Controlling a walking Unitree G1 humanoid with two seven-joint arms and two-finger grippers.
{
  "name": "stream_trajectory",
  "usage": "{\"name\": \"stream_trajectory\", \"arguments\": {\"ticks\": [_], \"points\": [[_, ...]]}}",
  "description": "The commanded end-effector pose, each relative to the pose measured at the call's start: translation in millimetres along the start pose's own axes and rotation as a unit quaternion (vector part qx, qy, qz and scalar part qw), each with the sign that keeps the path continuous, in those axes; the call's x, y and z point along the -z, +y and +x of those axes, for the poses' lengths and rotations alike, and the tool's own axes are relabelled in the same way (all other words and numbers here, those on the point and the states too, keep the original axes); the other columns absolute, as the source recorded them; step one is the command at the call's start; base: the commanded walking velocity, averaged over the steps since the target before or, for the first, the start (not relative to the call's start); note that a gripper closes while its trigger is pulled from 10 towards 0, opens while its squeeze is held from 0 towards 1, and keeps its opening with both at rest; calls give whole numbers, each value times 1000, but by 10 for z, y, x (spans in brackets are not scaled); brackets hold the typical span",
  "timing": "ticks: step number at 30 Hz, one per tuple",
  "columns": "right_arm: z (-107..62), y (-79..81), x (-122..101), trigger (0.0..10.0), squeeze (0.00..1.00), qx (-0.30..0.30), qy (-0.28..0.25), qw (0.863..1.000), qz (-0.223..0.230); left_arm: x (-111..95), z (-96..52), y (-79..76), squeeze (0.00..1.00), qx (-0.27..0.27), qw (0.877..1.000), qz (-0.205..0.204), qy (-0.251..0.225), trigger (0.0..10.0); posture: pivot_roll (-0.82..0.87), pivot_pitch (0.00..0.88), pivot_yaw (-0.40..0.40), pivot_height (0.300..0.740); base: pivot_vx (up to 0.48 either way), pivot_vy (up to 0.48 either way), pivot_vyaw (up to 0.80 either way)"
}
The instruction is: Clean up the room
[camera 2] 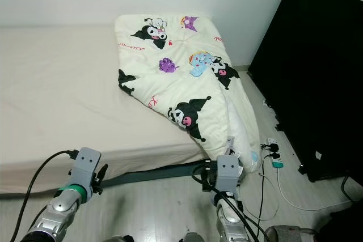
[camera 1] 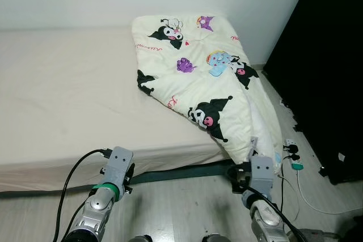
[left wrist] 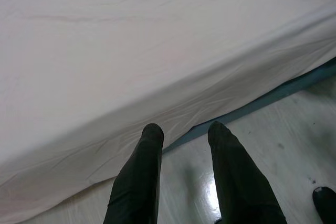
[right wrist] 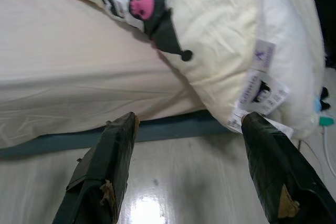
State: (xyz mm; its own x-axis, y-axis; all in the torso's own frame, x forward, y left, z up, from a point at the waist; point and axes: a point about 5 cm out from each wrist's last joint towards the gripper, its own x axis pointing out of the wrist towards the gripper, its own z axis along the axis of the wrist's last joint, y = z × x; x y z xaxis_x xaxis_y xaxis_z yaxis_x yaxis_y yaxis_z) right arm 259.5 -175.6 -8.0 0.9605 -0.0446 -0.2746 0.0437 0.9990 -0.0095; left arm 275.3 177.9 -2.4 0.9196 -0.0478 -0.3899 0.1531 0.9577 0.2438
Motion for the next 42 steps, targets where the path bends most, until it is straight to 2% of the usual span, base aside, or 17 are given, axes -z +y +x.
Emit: {"name": "stream_trajectory", "arguments": {"ticks": [1,8,9,15,42], "points": [[-11,18,11,10000,0,-8,-1,1000,-8,79,-30,-21,0,1,1000,0,14,10000,-24,62,41,740,0,0,0],[-5,32,3,10000,0,-13,-2,1000,-12,84,-36,-31,0,6,1000,7,11,10000,-24,62,39,740,0,0,0],[-5,43,7,10000,0,-22,0,1000,-18,80,-34,0,0,-9,1000,0,10,10000,-8,66,-2,740,0,0,0],[1,55,12,10000,0,-38,6,999,-28,110,-48,27,0,-29,999,-15,13,10000,4,58,-36,740,0,0,0],[22,72,20,10000,0,-40,14,999,-29,94,-25,19,0,-32,999,-10,13,10000,3,38,-26,740,0,0,0]]}}
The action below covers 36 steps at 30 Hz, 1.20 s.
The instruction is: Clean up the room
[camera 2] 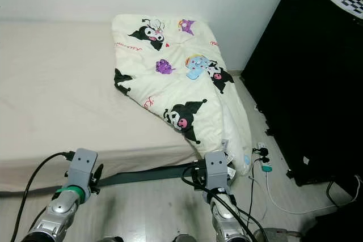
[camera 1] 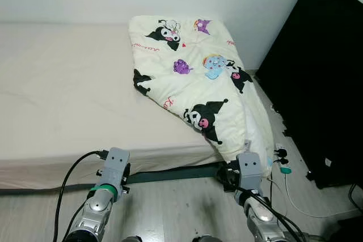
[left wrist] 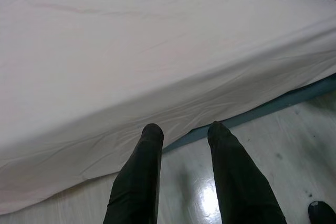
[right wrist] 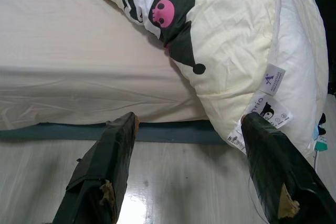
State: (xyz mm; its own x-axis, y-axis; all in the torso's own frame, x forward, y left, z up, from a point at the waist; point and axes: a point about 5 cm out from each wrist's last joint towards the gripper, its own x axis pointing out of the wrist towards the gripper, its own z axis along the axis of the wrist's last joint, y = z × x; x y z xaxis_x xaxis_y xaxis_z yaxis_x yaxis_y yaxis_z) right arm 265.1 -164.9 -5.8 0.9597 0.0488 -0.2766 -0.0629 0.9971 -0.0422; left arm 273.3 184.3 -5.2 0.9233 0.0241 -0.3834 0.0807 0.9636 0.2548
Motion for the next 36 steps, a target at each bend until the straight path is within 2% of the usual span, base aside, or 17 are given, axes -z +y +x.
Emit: {"name": "stream_trajectory", "arguments": {"ticks": [1,36], "points": [[-25,-31,58,10000,0,6,15,1000,2,45,-16,-30,0,4,1000,0,7,10000,3,38,-26,740,0,0,0],[-19,-42,51,10000,0,6,14,1000,2,51,-16,-57,0,7,1000,3,7,10000,4,43,-27,740,0,0,0]]}}
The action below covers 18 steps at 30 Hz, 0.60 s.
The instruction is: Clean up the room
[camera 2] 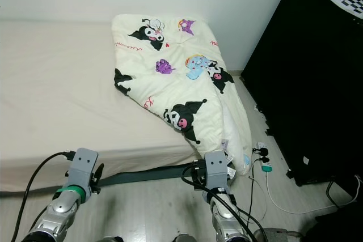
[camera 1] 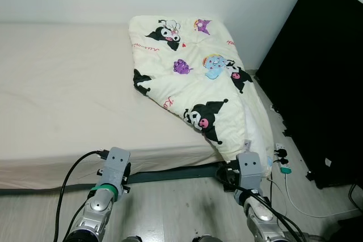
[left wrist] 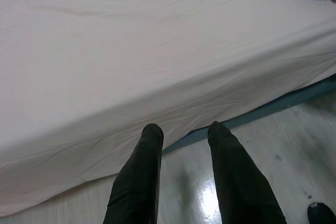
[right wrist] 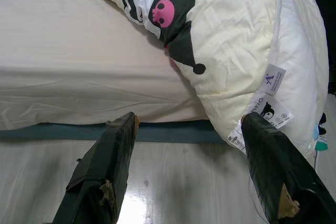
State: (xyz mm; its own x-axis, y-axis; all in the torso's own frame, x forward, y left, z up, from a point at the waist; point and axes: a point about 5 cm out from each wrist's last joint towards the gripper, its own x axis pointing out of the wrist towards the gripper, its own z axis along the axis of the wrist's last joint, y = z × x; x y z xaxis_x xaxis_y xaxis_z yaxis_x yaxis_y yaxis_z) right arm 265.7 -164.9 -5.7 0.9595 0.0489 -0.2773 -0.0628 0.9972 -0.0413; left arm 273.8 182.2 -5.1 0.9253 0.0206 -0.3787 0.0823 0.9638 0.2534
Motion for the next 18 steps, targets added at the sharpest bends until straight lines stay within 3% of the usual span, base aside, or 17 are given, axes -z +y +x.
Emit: {"name": "stream_trajectory", "arguments": {"ticks": [1,18], "points": [[-24,-42,54,10000,0,6,14,1000,1,59,-20,-38,0,6,1000,3,10,10000,4,43,-27,740,0,0,0],[-23,-39,60,10000,0,4,16,1000,0,63,-22,-40,0,6,1000,5,11,10000,4,39,-27,740,0,0,0]]}}
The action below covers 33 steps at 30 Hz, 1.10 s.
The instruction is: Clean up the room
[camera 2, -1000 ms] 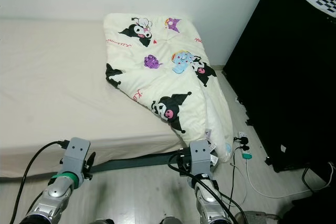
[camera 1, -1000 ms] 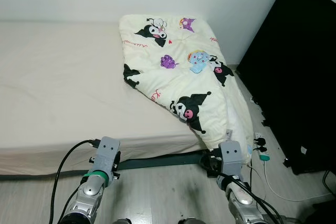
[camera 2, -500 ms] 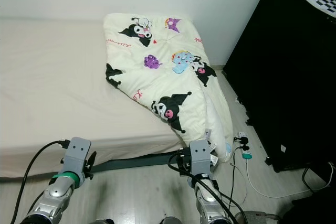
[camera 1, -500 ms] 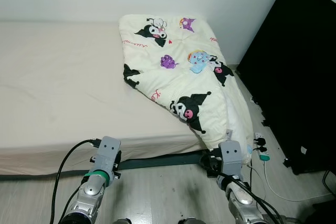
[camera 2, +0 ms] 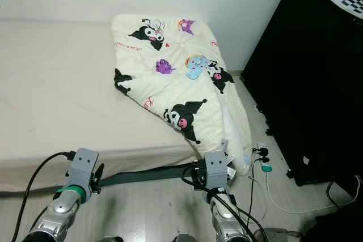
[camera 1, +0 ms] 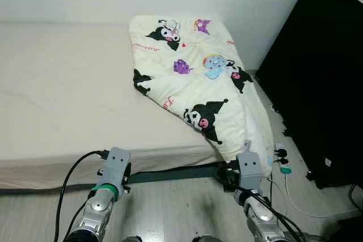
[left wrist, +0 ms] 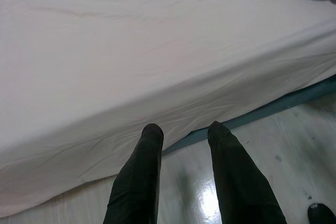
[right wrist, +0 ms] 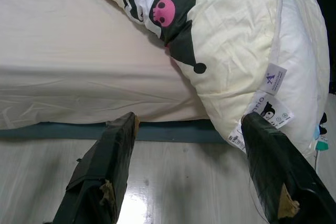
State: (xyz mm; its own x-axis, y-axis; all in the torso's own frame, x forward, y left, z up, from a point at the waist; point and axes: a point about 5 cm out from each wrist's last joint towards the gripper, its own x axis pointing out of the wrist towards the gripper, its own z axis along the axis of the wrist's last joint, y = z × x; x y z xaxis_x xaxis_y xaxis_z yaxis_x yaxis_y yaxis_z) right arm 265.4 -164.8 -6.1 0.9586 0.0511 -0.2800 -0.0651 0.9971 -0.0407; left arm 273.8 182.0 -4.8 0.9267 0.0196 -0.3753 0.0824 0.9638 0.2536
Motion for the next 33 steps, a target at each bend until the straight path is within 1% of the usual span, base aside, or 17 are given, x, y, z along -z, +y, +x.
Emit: {"name": "stream_trajectory", "arguments": {"ticks": [1,33], "points": [[-22,-40,55,10000,0,5,15,1000,0,66,-22,-39,0,6,1000,5,12,10000,4,39,-27,740,0,0,0],[-15,-31,51,10000,0,5,15,1000,3,61,-13,-24,0,7,1000,8,13,10000,6,34,-21,740,0,0,0]]}}
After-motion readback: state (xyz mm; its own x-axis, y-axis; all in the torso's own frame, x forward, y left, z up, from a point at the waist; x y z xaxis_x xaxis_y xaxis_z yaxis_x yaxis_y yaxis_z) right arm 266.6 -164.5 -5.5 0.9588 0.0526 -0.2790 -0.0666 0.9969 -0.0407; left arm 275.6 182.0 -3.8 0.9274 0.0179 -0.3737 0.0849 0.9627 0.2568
